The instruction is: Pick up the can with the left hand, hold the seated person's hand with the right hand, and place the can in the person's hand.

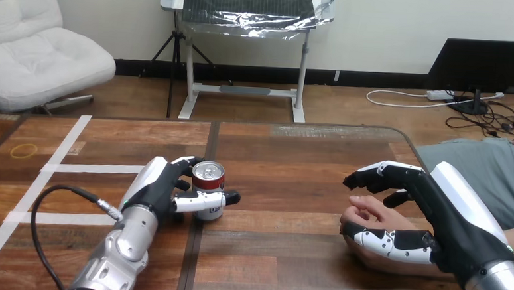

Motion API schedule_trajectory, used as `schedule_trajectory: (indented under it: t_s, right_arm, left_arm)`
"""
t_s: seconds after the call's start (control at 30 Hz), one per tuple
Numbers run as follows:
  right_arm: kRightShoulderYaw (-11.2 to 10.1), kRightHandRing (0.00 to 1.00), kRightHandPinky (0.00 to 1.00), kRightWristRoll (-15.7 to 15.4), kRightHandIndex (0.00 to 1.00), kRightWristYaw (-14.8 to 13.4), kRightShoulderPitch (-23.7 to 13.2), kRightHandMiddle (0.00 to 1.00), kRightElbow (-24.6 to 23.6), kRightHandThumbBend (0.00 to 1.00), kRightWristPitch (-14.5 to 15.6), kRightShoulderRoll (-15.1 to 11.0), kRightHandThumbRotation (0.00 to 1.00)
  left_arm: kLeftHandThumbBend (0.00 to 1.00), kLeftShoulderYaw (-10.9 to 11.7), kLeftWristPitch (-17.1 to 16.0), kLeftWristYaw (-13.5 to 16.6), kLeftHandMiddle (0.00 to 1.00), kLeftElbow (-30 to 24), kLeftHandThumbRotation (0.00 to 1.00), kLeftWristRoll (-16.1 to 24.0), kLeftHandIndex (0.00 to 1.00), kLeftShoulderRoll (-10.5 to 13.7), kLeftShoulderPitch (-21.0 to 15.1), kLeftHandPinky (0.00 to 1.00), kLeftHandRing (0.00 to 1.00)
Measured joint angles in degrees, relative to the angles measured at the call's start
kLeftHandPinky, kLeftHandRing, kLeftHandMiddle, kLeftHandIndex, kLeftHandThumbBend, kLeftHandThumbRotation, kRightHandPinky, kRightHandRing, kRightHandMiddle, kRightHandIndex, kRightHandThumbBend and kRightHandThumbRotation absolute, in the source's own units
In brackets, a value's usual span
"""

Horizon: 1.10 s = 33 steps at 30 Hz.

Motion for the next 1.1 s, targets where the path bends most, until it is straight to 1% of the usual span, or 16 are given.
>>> schedule_trajectory:
  t_s: [0.33, 0.53, 0.67, 0.73, 0.77, 0.9, 1.03, 1.1]
  right_arm:
    - [0.0, 0.75, 0.66, 0.0, 0.67, 0.0, 0.0, 0.75, 0.0, 0.61, 0.0, 0.0, 0.0]
    - [0.0, 0.75, 0.66, 0.0, 0.67, 0.0, 0.0, 0.75, 0.0, 0.61, 0.0, 0.0, 0.0]
    - [0.0, 0.75, 0.66, 0.1, 0.67, 0.0, 0.0, 0.75, 0.0, 0.61, 0.0, 0.0, 0.0]
    - [0.0, 0.75, 0.66, 0.1, 0.67, 0.0, 0.0, 0.75, 0.0, 0.61, 0.0, 0.0, 0.0]
    - [0.0, 0.75, 0.66, 0.1, 0.67, 0.0, 0.0, 0.74, 0.0, 0.61, 0.0, 0.0, 0.0]
    - [0.0, 0.75, 0.66, 0.1, 0.67, 0.0, 0.0, 0.74, 0.0, 0.61, 0.0, 0.0, 0.0]
    - [0.0, 0.75, 0.66, 0.1, 0.67, 0.0, 0.0, 0.74, 0.0, 0.61, 0.0, 0.0, 0.0]
    - [0.0, 0.75, 0.66, 0.1, 0.67, 0.0, 0.0, 0.74, 0.0, 0.6, 0.0, 0.0, 0.0]
  left_arm:
    - [0.94, -0.1, -0.5, 0.6, 0.83, 0.0, 0.44, 0.1, 0.84, -0.4, 0.1, 0.69, 0.79]
    - [0.87, -0.4, -1.6, 1.2, 0.78, 0.0, 0.38, 0.3, 0.79, -0.4, 0.2, 0.66, 0.75]
    - [0.82, -0.7, -2.0, 1.6, 0.74, 0.0, 0.32, 0.5, 0.75, -0.4, 0.3, 0.63, 0.71]
    - [0.8, -0.8, -2.2, 1.8, 0.71, 0.0, 0.27, 0.5, 0.72, -0.4, 0.3, 0.6, 0.68]
    - [0.77, -0.8, -2.3, 1.9, 0.68, 0.0, 0.21, 0.4, 0.69, -0.4, 0.3, 0.56, 0.64]
    - [0.74, -0.8, -2.6, 2.5, 0.62, 0.0, 0.11, 0.3, 0.64, -0.6, 0.4, 0.51, 0.58]
    - [0.72, -0.8, -2.9, 3.5, 0.56, 0.0, 0.04, 0.3, 0.58, -0.6, 0.6, 0.45, 0.51]
    - [0.71, -0.8, -3.1, 4.1, 0.54, 0.0, 0.02, 0.4, 0.56, -0.6, 0.7, 0.43, 0.49]
